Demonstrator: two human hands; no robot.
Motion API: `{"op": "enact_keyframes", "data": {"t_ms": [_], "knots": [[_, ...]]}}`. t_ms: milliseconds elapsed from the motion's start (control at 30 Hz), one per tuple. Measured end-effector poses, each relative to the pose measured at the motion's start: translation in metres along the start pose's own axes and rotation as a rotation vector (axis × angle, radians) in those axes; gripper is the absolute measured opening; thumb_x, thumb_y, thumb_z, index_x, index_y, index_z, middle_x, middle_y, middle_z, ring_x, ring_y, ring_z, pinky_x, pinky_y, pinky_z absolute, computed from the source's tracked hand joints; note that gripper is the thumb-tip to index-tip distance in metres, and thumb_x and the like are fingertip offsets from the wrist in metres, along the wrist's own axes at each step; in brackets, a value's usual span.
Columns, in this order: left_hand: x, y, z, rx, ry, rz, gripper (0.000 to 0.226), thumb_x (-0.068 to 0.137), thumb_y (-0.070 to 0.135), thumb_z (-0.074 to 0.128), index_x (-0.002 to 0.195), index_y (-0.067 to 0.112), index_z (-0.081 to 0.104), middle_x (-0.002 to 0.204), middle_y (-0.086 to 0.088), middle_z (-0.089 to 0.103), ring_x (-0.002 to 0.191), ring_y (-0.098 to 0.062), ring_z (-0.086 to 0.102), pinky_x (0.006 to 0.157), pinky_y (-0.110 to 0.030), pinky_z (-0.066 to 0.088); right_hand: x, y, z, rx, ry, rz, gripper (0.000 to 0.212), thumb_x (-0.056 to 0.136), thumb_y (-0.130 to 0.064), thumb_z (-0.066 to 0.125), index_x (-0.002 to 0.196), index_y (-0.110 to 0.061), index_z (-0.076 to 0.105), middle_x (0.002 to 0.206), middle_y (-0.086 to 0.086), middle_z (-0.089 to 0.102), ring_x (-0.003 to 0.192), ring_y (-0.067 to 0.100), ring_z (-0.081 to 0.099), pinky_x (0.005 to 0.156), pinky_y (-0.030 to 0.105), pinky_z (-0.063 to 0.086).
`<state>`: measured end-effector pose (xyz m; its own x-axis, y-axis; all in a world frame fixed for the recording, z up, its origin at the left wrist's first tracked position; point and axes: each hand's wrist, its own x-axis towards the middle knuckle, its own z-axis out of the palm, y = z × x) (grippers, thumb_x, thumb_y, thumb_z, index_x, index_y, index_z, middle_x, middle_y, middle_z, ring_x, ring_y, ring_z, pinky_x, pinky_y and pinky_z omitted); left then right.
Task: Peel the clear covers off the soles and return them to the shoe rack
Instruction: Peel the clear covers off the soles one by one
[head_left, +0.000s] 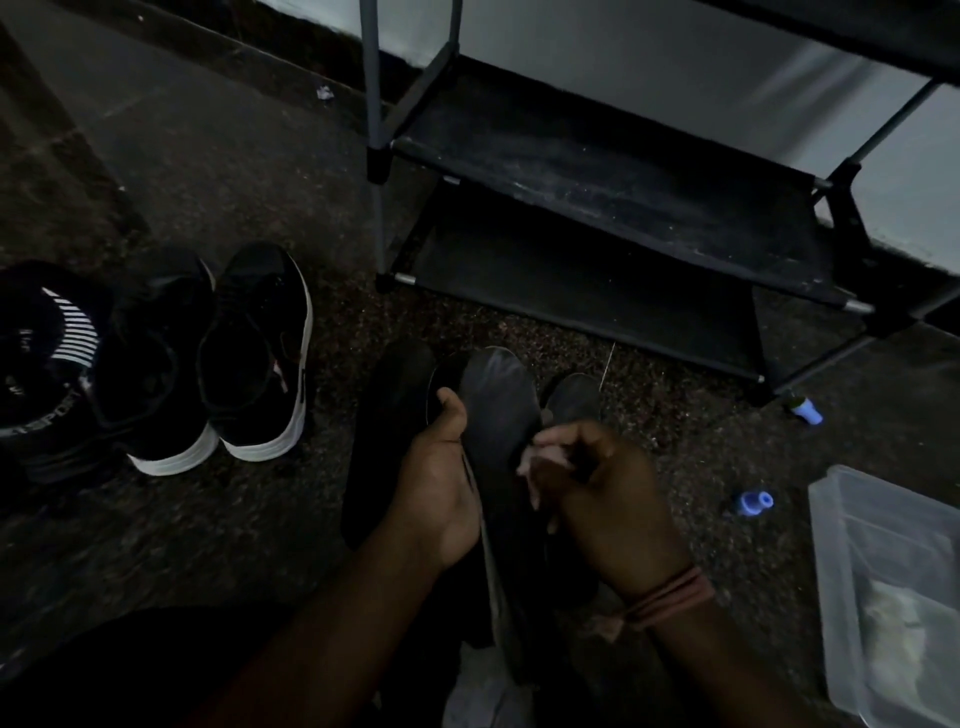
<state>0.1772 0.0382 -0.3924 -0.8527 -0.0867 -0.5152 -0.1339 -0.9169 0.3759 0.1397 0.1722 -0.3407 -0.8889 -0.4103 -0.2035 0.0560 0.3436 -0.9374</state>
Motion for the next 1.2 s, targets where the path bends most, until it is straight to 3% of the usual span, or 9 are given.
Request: {"op": "enact_keyframes", "data": {"t_ms": [100,167,300,433,567,667,867,1067,1200], "knots": [[-0.006,0.004,0.006,0.006,-0.037,0.038,0.056,0.105,0.048,0.036,0.125,0.007,0.068,0.123,-0.018,0.072,0.108,-0.029,0.072,0.096,-0.044,0.050,0.006,0.002,-0.002,0.125,0.067,-0.005,0.027,0.093,0.006,0.055,0.107,-0.013,0.068,0.084,0.011,0.071,0.064,0.019,0.067,0.056,0.030,0.056],[-0.007,0.005,0.006,0.007,-0.053,0.045,0.045,0.105,0.032,0.041,0.135,0.008,0.062,0.130,-0.018,0.068,0.117,-0.032,0.068,0.101,-0.046,0.049,0.005,0.001,0.003,0.125,0.038,-0.030,0.028,0.093,0.006,0.056,0.107,-0.013,0.070,0.093,0.013,0.070,0.075,0.020,0.070,0.067,0.028,0.058],[-0.007,0.006,0.002,-0.059,-0.140,0.033,0.054,0.093,0.011,0.041,0.146,0.006,0.052,0.141,-0.019,0.060,0.126,-0.034,0.061,0.104,-0.045,0.049,0.001,0.001,0.011,0.063,0.006,-0.063,0.028,0.095,0.000,0.056,0.118,-0.012,0.065,0.113,0.007,0.066,0.099,0.014,0.069,0.089,0.028,0.057],[-0.011,0.006,0.007,-0.078,-0.186,-0.009,0.067,0.081,0.005,0.039,0.144,0.020,0.057,0.131,-0.020,0.063,0.113,-0.034,0.066,0.099,-0.045,0.053,0.004,0.003,0.006,-0.158,0.086,-0.212,0.024,0.099,-0.011,0.055,0.119,-0.013,0.066,0.115,0.002,0.059,0.095,0.004,0.068,0.088,0.023,0.055],[-0.011,0.001,0.015,-0.005,-0.149,-0.049,0.046,0.104,0.041,0.042,0.143,0.024,0.057,0.135,-0.020,0.065,0.117,-0.033,0.067,0.096,-0.047,0.052,0.002,0.006,0.004,-0.421,0.104,-0.388,0.022,0.088,-0.005,0.070,0.106,-0.018,0.075,0.103,-0.008,0.061,0.095,-0.005,0.061,0.086,0.008,0.046],[-0.008,-0.004,0.010,0.065,-0.135,-0.074,0.075,0.093,0.077,0.029,0.145,0.029,0.054,0.140,-0.016,0.062,0.129,-0.032,0.061,0.106,-0.050,0.047,-0.004,0.004,0.008,-0.432,0.000,-0.380,0.018,0.083,-0.014,0.078,0.097,-0.024,0.079,0.096,-0.015,0.070,0.090,-0.008,0.064,0.083,0.007,0.046],[-0.011,-0.016,0.013,0.145,-0.105,-0.082,0.070,0.096,0.072,0.028,0.144,0.029,0.055,0.142,-0.006,0.063,0.130,-0.025,0.060,0.110,-0.047,0.044,-0.002,0.004,0.011,-0.241,0.136,-0.295,0.012,0.086,-0.014,0.074,0.095,-0.023,0.078,0.090,-0.018,0.074,0.088,-0.006,0.067,0.081,0.016,0.053],[-0.017,-0.026,0.020,0.261,-0.111,-0.122,0.066,0.096,0.071,0.025,0.139,0.035,0.060,0.137,0.000,0.066,0.128,-0.018,0.061,0.112,-0.042,0.045,0.001,0.010,0.003,-0.437,0.375,-0.376,0.007,0.090,-0.022,0.070,0.096,-0.024,0.073,0.097,-0.011,0.069,0.090,-0.001,0.065,0.081,0.030,0.055],[-0.014,-0.018,0.015,0.212,-0.075,-0.060,0.068,0.095,0.072,0.026,0.142,0.032,0.056,0.140,-0.003,0.064,0.129,-0.020,0.061,0.108,-0.040,0.047,-0.013,0.002,0.028,-0.385,0.170,-0.302,0.012,0.090,-0.020,0.069,0.097,-0.029,0.074,0.095,-0.018,0.072,0.089,-0.006,0.065,0.081,0.022,0.055]]}}
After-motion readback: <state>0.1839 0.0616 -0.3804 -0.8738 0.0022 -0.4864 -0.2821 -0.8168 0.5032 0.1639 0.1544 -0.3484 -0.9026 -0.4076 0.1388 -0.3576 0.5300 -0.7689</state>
